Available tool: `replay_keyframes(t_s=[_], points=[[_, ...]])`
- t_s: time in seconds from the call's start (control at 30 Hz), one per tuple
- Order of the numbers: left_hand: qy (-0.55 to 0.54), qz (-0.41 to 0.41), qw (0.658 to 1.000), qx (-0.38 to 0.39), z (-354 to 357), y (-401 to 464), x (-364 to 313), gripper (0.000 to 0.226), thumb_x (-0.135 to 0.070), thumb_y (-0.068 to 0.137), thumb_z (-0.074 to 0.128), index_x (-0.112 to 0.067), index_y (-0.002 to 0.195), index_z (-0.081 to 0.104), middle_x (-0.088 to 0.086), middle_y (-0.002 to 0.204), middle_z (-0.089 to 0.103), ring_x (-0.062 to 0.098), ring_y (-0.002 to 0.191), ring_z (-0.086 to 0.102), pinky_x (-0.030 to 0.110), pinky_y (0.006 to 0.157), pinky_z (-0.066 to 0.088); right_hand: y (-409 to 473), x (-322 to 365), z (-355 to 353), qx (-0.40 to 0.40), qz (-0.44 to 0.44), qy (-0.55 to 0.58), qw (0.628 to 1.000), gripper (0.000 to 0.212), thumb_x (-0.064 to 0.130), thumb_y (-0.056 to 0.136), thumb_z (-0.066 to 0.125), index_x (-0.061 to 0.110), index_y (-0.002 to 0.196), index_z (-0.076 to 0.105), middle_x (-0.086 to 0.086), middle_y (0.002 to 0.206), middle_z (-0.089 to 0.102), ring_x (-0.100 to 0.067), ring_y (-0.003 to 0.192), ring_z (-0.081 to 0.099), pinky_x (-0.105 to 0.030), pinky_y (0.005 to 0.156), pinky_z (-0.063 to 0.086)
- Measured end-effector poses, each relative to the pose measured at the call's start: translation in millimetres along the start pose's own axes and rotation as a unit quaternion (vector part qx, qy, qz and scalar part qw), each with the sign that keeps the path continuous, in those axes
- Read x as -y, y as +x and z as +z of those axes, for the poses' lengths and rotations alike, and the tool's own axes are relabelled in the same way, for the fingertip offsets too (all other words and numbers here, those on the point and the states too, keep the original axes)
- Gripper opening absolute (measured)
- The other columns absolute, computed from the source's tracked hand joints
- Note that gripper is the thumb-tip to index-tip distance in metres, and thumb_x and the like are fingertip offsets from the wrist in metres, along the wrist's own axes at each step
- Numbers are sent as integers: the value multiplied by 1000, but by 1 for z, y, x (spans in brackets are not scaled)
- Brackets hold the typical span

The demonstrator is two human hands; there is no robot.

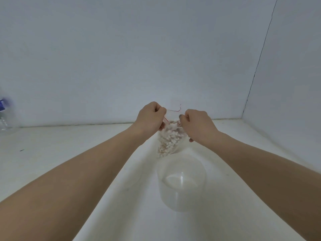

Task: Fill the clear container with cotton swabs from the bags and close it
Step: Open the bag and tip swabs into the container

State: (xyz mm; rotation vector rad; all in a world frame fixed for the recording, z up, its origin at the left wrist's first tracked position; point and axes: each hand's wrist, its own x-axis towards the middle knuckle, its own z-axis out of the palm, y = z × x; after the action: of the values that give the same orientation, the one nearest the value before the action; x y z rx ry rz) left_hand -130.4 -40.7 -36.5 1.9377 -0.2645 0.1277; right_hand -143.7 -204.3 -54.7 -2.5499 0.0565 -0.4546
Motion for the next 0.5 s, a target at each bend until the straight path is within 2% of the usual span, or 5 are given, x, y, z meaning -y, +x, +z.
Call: replay_keyframes(t_s=[0.1, 0.2, 0.37, 0.43, 0.5], points=[[17, -8, 999, -48, -10, -1, 1, 11, -19, 101, 42, -13, 94, 48, 16, 92, 64, 1, 44, 59, 26, 62, 46, 2, -12, -7, 1, 12, -35, 999, 38, 32, 104, 34, 9, 75, 45, -16, 83, 64, -35, 67, 71, -45, 71, 58], [27, -15, 997, -67, -15, -3, 3, 12, -21, 101, 41, -13, 94, 46, 22, 100, 68, -4, 41, 56, 26, 60, 41, 1, -18, -12, 33, 44, 43, 998, 36, 30, 103, 37, 9, 75, 44, -18, 87, 66, -29, 59, 73, -47, 73, 61], [-33, -15, 999, -35, -11, -6, 2, 12, -15, 99, 40, -11, 90, 48, 9, 85, 62, 10, 60, 67, 41, 85, 61, -2, -10, -5, 99, 101, 195, 971, 23, 32, 97, 51, 11, 107, 49, -9, 107, 60, -30, 71, 76, -47, 70, 63], [-50, -16, 999, -9, -9, -8, 0, 12, -11, 97, 39, -10, 89, 49, 14, 87, 64, 14, 63, 69, 44, 87, 63, 0, -7, 0, 159, 148, 261, 941, 35, 31, 93, 51, 14, 124, 50, -5, 118, 61, -32, 74, 77, -45, 76, 63], [-71, -18, 997, 2, -8, -10, -1, 13, -8, 98, 39, -10, 89, 48, 13, 84, 64, 18, 66, 70, 43, 85, 63, 0, -3, 4, 175, 172, 301, 921, 30, 22, 95, 44, 11, 120, 58, -11, 113, 70, -35, 74, 76, -47, 84, 62]])
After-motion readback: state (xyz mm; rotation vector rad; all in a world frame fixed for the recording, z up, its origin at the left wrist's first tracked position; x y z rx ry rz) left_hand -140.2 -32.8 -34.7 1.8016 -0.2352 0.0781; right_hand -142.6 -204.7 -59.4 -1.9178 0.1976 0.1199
